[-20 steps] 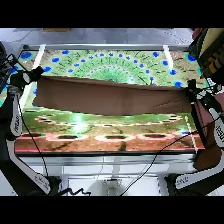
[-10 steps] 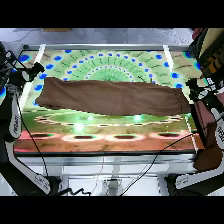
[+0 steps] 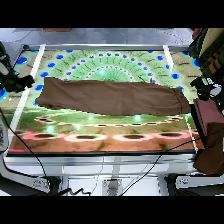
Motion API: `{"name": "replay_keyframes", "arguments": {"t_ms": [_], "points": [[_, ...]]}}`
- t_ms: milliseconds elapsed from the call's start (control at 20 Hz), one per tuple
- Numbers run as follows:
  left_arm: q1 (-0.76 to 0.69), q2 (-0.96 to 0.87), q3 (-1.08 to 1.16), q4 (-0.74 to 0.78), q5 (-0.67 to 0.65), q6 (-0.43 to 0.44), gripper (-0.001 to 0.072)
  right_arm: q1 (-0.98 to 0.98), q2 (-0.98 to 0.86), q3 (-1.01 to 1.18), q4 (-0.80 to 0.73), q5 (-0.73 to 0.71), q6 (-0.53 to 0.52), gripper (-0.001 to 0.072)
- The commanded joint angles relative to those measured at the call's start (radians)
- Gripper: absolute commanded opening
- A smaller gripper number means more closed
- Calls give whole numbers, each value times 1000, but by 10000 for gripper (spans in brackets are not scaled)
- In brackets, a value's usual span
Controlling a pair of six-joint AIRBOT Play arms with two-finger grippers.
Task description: Fold the clothes and pants, and hang the long-sleeved shirts on hangers.
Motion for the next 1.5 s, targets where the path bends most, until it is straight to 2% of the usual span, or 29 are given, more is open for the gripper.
{"name": "replay_keyframes", "arguments": {"t_ms": [0, 100, 250, 400, 500, 600, 700, 1100, 1150, 1200, 1300, 1450], "points": [[32, 136, -190, -35, -80, 53, 462, -39, 20, 0, -3, 97, -70, 680], [43, 153, -306, -118, -25, 15, 715, -50, 20, 0, -3, 125, -75, 680], [42, 120, -411, -302, 148, -10, 714, -54, 20, -1, -5, 132, -75, 680], [42, 57, -446, -410, 287, -85, 713, -54, 20, -1, -5, 132, -75, 680], [39, 12, -449, -468, 346, -85, 712, -54, 20, -1, -5, 131, -75, 680], [34, -23, -449, -489, 415, -99, 712, -54, 20, -1, -4, 129, -75, 680], [31, -47, -450, -487, 452, -159, 712, -54, 20, -1, -4, 129, -74, 680], [-10, -65, -501, -487, 705, -215, 697, -54, 20, -1, 11, 136, -74, 676], [-14, -65, -509, -487, 742, -214, 666, -54, 20, -1, 12, 142, -74, 663], [-20, -64, -509, -487, 774, -214, 577, -54, 20, -1, 11, 149, -74, 663], [-23, -58, -509, -487, 853, -214, 506, -54, 20, -1, 13, 163, -75, 635], [-25, -46, -509, -486, 879, -181, 57, -52, 21, 0, 19, 211, -103, 365]]}}
